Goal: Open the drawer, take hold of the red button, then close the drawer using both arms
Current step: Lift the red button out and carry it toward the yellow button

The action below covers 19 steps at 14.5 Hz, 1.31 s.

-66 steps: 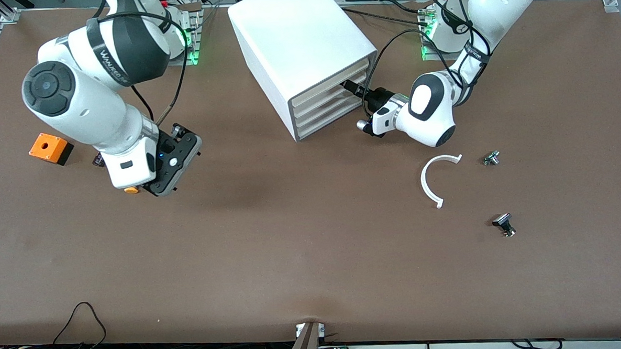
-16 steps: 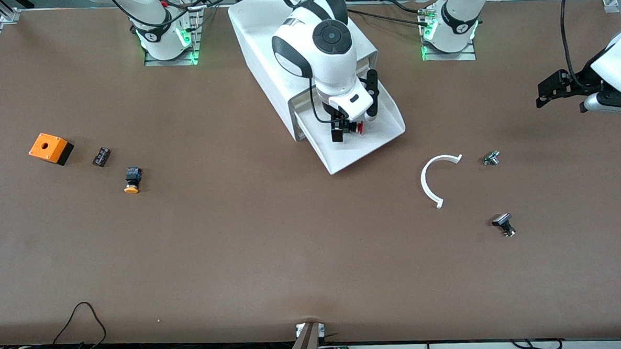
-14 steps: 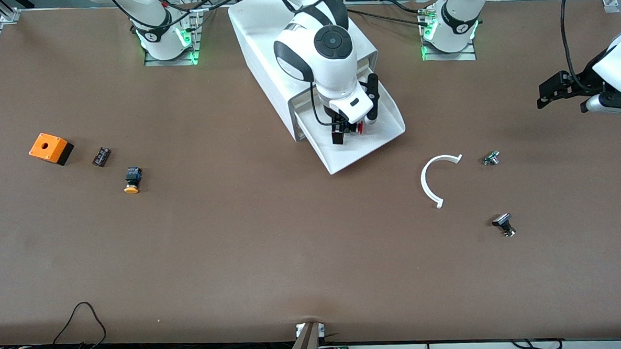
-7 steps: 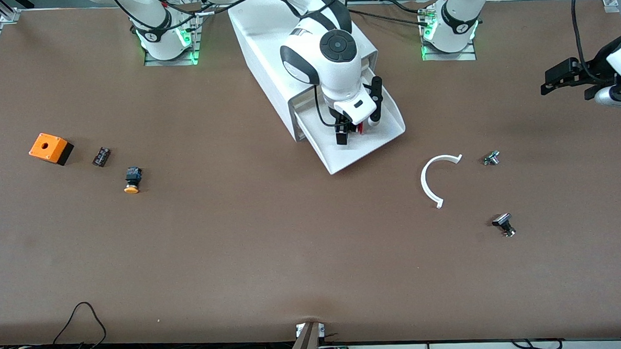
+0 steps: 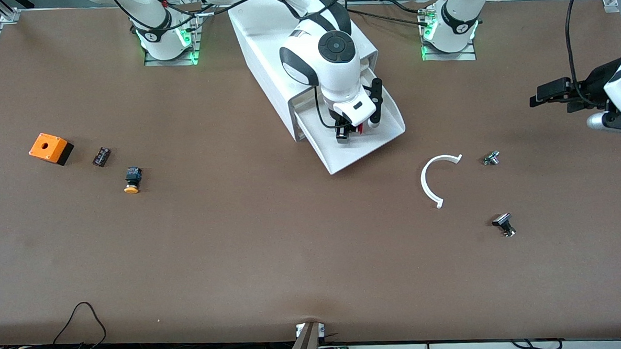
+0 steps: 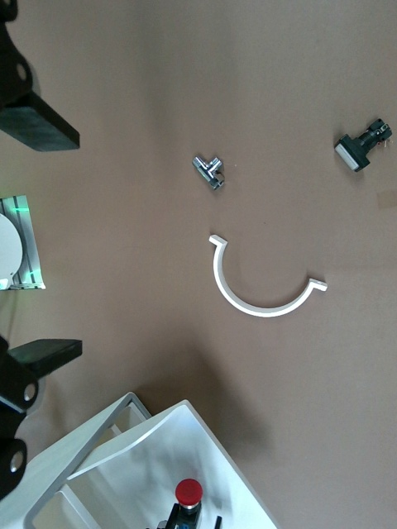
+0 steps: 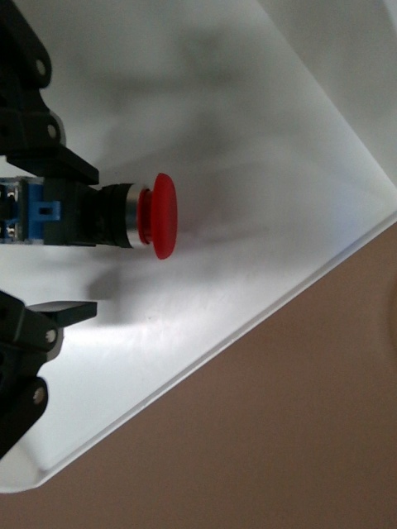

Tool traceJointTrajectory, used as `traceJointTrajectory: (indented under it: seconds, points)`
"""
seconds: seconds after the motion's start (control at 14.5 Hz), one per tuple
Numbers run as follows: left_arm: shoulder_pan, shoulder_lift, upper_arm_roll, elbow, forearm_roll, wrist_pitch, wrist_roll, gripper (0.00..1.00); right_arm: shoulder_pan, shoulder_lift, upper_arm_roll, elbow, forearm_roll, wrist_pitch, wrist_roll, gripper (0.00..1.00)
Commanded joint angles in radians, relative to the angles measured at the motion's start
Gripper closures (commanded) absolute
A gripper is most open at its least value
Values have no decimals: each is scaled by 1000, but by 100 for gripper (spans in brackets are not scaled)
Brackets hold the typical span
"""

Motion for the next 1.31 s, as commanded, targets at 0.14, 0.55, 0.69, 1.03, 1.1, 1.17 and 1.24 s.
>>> traceJointTrajectory:
  seconds: [0.14, 0.55, 0.69, 1.03, 1.1, 1.17, 1.24]
  points:
    - [-1, 10, -14, 57, 16, -38, -39, 0, -5, 17, -3, 24, -13, 13, 3, 53]
    - [-3, -16, -42, 61, 55, -58, -59, 0, -3, 11, -31, 28, -16, 4, 12, 75]
    - [-3, -16, -50, 75, 55, -61, -59, 0, 5, 8, -48, 30, -21, -3, 15, 84]
    - [-3, -13, -54, 78, 56, -84, -56, 0, 17, -69, -54, 30, -42, -16, 47, 88]
    - [-3, -8, -53, 78, 55, -79, -51, 0, 15, -89, -54, 31, -41, -29, 52, 88]
    - [0, -8, -51, 80, 53, -79, -48, 0, 11, -110, -54, 31, -41, -34, 55, 88]
    - [2, -8, -51, 80, 53, -78, -47, 0, 5, -126, -59, 31, -41, -42, 55, 88]
